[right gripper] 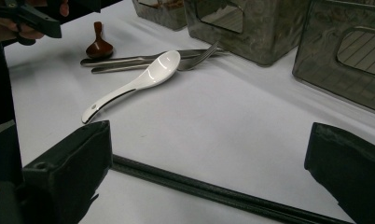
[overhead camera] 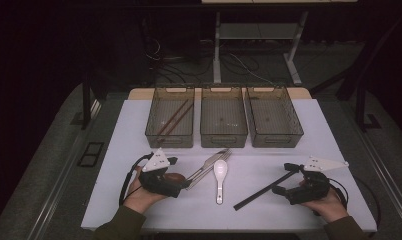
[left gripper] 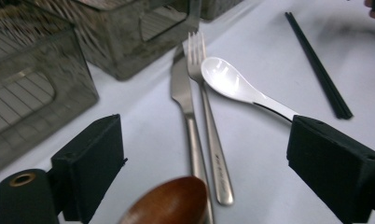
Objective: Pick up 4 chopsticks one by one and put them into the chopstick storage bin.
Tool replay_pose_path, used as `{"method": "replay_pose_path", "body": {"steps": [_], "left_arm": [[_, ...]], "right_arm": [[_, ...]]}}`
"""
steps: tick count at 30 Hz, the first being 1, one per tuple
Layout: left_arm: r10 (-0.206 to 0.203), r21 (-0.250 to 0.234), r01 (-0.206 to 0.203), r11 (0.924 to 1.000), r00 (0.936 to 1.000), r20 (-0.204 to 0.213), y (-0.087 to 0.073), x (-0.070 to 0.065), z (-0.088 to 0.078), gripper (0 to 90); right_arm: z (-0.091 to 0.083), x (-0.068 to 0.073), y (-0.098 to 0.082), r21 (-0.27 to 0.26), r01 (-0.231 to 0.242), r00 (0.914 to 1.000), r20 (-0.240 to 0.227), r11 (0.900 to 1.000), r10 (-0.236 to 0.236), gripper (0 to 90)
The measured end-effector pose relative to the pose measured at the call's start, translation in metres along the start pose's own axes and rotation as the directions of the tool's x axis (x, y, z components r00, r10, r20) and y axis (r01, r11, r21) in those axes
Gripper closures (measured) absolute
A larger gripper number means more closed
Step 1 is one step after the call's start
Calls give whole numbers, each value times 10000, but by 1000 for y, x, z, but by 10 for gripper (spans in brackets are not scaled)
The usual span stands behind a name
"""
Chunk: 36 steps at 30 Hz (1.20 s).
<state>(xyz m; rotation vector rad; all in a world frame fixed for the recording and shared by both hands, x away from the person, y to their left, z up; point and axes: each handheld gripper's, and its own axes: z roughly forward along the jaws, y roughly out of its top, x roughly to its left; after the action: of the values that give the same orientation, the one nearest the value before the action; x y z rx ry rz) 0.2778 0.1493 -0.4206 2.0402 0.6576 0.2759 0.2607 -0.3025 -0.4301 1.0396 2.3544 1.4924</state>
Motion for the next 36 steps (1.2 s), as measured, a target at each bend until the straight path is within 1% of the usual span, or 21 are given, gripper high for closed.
{"method": "replay_pose_path", "body": {"steps": [3,5,6,7,8,9,10,11,12,14,15,16,17,21,23,30,33,36], "left_arm": [[72,252,-75,9997,9999,106,-6,-3,0,73],[126,239,-131,9996,9997,205,-9,-4,-1,57],[17,192,-23,9998,9996,299,-10,-5,-1,45],[24,239,-33,9997,9993,374,-10,-5,-2,34],[24,159,-31,9999,9992,394,-11,-6,-1,32],[35,122,-40,9999,9992,398,-11,-7,-1,31],[142,149,-148,9998,9991,388,-11,-7,-1,28],[155,158,-160,9997,9992,366,-11,-8,0,21],[169,210,-177,9996,9992,360,-11,-7,0,19],[161,203,-169,9996,9990,410,-11,-7,1,19],[196,191,-204,9996,9990,395,-11,-7,1,16],[161,154,-167,9997,9991,396,-11,-6,1,15],[158,153,-164,9997,9992,377,-11,-6,1,15],[190,155,-197,9997,9989,440,-11,-6,1,15],[185,156,-193,9997,9986,494,-11,-6,1,15],[206,267,-221,9994,9982,569,-12,-6,3,15],[90,223,-103,9997,9983,572,-13,-6,5,16],[154,225,-169,9996,9978,643,-13,-6,5,16]], "right_arm": [[0,0,0,169,-35,10000,-67,9999,36,10],[0,1,0,218,20,9999,-103,9998,-18,10],[-1,1,1,255,17,9999,-125,9997,-14,23],[-2,2,1,312,80,9998,-166,9995,-74,61],[-3,2,1,317,188,9997,-178,9993,-182,68],[-3,2,2,386,153,9997,-194,9991,-146,103],[-4,2,2,447,210,9993,-318,9988,-196,157],[-6,3,2,456,331,9987,-405,9984,-313,161],[-6,2,2,529,355,9985,-431,9980,-332,166],[-6,2,1,691,481,9974,-561,9964,-443,242],[-5,1,1,743,512,9969,-629,9959,-466,244],[-4,1,1,786,531,9966,-672,9955,-479,271],[-3,1,1,833,604,9952,-820,9947,-536,311],[2,1,3,1044,866,9915,-1056,9908,-756,379],[4,2,4,1147,967,9903,-1106,9887,-841,390],[17,9,9,1570,1489,9800,-1553,9763,-1245,443],[25,14,10,1736,1783,9723,-1821,9685,-1464,460],[33,20,11,1997,2075,9621,-2189,9576,-1628,469]]}}
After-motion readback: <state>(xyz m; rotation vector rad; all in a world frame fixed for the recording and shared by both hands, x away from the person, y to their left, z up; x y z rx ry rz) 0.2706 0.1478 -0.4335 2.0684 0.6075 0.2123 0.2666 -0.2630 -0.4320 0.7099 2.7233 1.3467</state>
